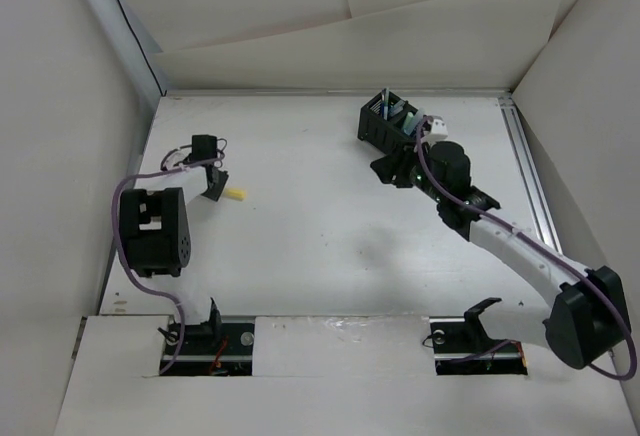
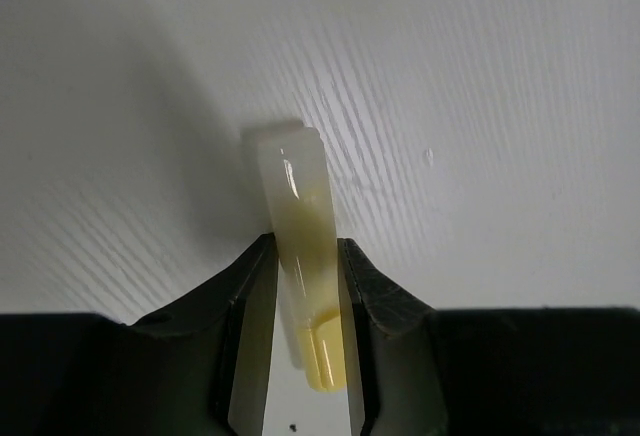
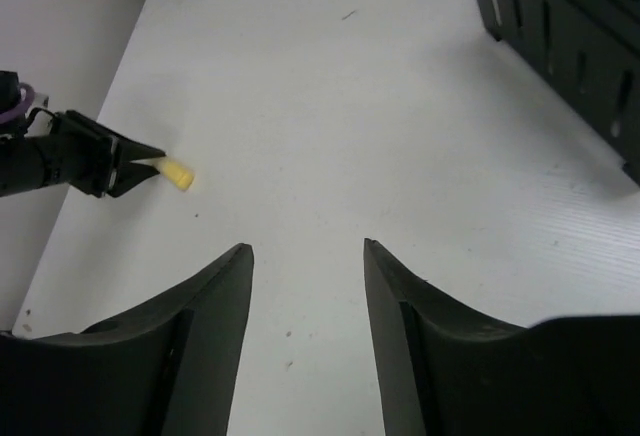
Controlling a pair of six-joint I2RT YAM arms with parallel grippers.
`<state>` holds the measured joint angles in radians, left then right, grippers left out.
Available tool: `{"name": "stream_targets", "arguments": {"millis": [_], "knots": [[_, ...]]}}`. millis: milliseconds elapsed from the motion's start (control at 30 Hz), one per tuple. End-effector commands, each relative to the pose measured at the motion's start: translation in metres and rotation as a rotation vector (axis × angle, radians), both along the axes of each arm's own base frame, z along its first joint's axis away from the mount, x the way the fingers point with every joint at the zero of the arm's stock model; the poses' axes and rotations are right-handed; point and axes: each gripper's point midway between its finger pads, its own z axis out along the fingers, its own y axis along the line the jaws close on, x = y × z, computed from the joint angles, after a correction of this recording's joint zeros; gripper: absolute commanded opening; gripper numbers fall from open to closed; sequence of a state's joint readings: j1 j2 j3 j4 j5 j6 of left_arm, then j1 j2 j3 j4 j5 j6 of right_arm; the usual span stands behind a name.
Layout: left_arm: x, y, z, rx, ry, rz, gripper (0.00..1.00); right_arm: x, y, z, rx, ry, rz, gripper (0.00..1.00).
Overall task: Sort the stationery into containers
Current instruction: Pick up the pen from the center of the board.
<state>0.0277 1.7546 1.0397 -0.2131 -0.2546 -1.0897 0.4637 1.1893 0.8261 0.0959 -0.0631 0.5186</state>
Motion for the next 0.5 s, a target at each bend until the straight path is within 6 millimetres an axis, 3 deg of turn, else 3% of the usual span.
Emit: {"name": "stream_targets", "arguments": {"millis": [0, 33, 200, 467], "knots": [[-0.002, -0.022, 0.020, 0.046, -0.088, -0.139, 0.04, -0.001, 0.029, 0.024, 0.010, -0.061, 0.110, 0.56], [0.000, -0.034, 0.034, 0.053, -0.142, -0.176, 0.04, -0.002, 0.032, 0.021, 0.009, -0.052, 0.125, 0.59], [0.006, -0.083, 0.069, 0.043, -0.316, -0.347, 0.07, -0.005, 0.050, 0.018, 0.007, -0.040, 0.200, 0.63], [0.004, -0.166, 0.087, 0.002, -0.420, -0.648, 0.09, 0.004, 0.062, 0.010, 0.008, -0.007, 0.243, 0.64]]}}
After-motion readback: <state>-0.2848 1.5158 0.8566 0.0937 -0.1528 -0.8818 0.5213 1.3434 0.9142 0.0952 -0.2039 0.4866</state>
